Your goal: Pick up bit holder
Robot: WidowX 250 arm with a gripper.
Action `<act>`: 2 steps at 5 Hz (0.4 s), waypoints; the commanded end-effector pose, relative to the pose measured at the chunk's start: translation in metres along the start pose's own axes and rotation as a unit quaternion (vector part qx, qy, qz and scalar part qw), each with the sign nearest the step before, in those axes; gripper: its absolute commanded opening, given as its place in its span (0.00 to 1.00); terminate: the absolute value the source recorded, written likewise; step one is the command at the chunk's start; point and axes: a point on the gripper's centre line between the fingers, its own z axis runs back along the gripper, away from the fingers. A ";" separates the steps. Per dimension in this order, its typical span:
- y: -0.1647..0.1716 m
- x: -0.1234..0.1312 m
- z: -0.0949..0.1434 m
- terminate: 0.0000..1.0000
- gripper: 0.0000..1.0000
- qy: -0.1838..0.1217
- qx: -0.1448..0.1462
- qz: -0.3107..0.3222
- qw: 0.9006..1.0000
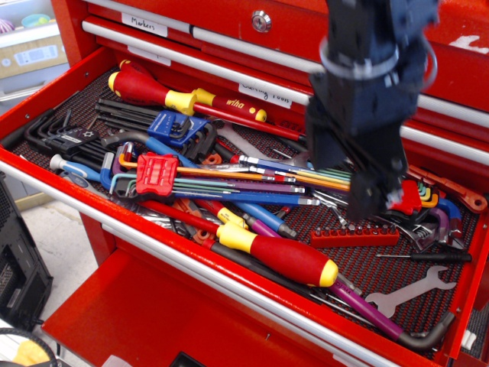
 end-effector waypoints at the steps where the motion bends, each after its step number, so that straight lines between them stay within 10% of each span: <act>1: 0.014 0.027 -0.054 0.00 1.00 -0.069 -0.014 -0.032 0.997; 2: 0.018 0.042 -0.073 0.00 1.00 -0.081 -0.008 -0.031 0.996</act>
